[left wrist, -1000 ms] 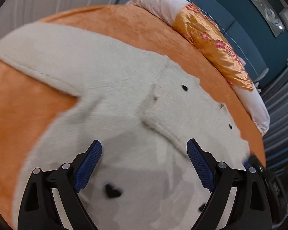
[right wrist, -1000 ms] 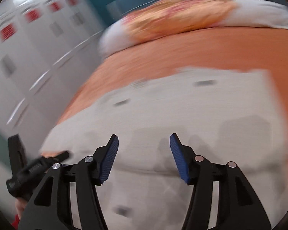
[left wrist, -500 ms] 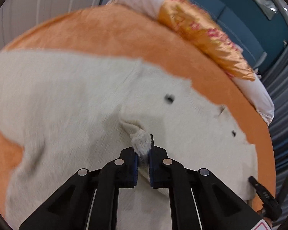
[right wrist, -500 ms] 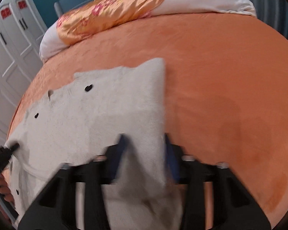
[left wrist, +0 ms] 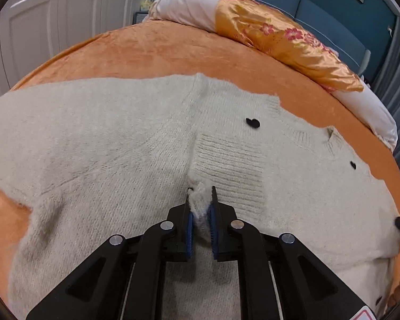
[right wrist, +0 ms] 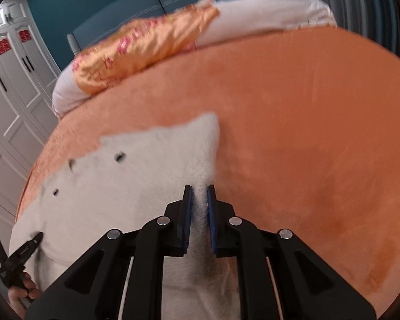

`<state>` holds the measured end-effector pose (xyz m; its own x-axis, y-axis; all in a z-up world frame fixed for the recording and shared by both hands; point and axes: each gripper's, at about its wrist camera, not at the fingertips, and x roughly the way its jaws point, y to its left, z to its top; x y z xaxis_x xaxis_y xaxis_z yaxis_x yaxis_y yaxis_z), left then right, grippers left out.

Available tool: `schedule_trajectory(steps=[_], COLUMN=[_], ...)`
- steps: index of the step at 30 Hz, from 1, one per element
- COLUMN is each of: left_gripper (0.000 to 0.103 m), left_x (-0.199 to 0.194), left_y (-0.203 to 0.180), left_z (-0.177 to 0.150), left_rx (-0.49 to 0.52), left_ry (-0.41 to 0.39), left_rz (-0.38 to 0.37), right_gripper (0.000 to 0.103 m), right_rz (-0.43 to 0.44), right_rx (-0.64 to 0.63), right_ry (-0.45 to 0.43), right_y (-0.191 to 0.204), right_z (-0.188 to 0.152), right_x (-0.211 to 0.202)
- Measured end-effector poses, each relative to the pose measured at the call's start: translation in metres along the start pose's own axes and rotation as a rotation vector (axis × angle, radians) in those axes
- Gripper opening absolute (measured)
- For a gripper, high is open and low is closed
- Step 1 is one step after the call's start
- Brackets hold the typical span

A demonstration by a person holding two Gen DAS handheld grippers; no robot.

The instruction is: Fold small clothes

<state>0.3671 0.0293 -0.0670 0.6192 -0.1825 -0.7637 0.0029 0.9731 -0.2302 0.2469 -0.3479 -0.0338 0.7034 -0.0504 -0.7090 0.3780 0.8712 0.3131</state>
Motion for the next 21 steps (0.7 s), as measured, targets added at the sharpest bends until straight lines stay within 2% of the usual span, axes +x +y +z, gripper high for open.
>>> schedule_trajectory(steps=[2,4,6,8,10,11,14,16,17,21], left_gripper=[0.012,0.012,0.012,0.013,0.013,0.013,0.013,0.014,0.014,0.014], left_x=[0.003,0.005,0.001,-0.001,0.000,0.000,0.001,0.002,0.002,0.001], left_y=[0.001,0.003,0.001,-0.001,-0.001,-0.002,-0.002,-0.001,-0.001,0.001], left_z=[0.000,-0.002,-0.007,-0.010,-0.011,-0.011,-0.011,-0.013,-0.013,-0.014], left_rx=[-0.007,-0.007,0.004,0.015,0.022,0.025,0.024,0.020,0.020,0.010], left_ry=[-0.001,-0.011,-0.028,-0.035,-0.038,-0.040,-0.042,-0.045,-0.046,-0.048], left_rz=[-0.003,-0.005,0.002,0.011,0.020,0.022,0.021,0.017,0.017,0.005], right_gripper=[0.012,0.012,0.012,0.010,0.007,0.005,0.003,0.000,0.000,0.000], right_rz=[0.005,0.029,0.040,-0.002,-0.038,0.006,-0.036,-0.022,-0.013,-0.071], right_rx=[-0.026,-0.069,-0.160,-0.240,-0.206,-0.133,-0.044,-0.017,-0.014,-0.083], right_ry=[-0.083,-0.105,-0.076,0.030,0.095,0.085,0.007,0.074,0.078,0.054], right_y=[0.014,0.029,0.050,0.059,0.048,0.035,0.017,0.007,0.007,0.021], right_z=[0.000,-0.003,-0.017,-0.035,-0.049,-0.049,-0.036,-0.042,-0.044,-0.040], right_x=[-0.024,-0.032,-0.027,0.001,0.023,0.021,0.002,0.022,0.026,0.033])
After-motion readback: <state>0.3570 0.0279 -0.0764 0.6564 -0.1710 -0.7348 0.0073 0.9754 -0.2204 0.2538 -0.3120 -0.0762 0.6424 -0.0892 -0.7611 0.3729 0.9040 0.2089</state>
